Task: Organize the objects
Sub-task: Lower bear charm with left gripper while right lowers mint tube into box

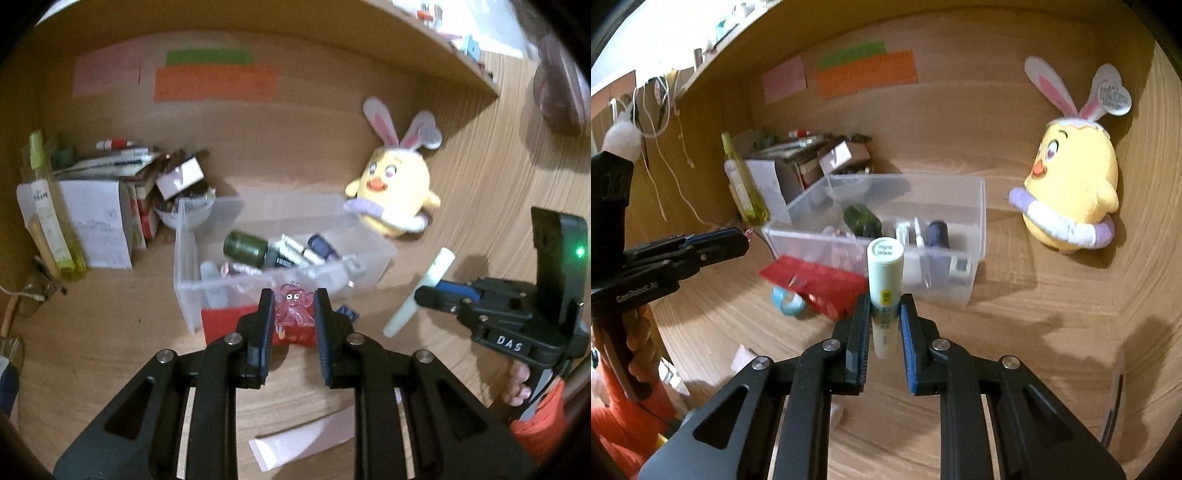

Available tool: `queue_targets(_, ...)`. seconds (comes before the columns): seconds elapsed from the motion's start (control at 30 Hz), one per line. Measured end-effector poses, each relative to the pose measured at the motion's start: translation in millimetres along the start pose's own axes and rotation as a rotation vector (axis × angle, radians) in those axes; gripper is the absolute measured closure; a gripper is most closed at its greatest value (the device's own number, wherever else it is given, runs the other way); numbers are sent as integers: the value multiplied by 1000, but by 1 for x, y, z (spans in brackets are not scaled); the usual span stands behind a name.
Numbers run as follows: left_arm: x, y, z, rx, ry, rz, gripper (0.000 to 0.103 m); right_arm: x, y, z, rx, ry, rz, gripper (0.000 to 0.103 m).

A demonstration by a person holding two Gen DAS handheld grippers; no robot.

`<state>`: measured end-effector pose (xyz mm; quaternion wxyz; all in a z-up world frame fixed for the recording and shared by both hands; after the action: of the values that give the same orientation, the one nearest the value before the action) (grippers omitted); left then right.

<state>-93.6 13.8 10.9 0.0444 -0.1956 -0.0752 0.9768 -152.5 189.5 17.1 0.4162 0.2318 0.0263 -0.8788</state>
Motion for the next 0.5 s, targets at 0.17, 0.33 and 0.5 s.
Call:
queue_targets(0.17,-3,2,22,-14,-53,0,82,-1,1,22,1,-53,1,89)
queue_targets(0.33,-4,7,41,-23,-98,15,83,0,-1,48,1,-108,-10,89)
queue_targets(0.5,5,12,58,-22,-115,44,82,5,-7,68,5,-135,-24,89)
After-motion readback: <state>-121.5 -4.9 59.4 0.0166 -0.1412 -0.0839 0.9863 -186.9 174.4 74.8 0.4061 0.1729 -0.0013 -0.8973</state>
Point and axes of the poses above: each gripper's, at about its wrist camera, not at the fingertips, and x roughly the way its jaws point, y to its left, z to its top, the point moved 5 cm from there along x, roughly the way its jaws point, and after that the axes turned 12 degrees about -y, right-handed, at the moved point
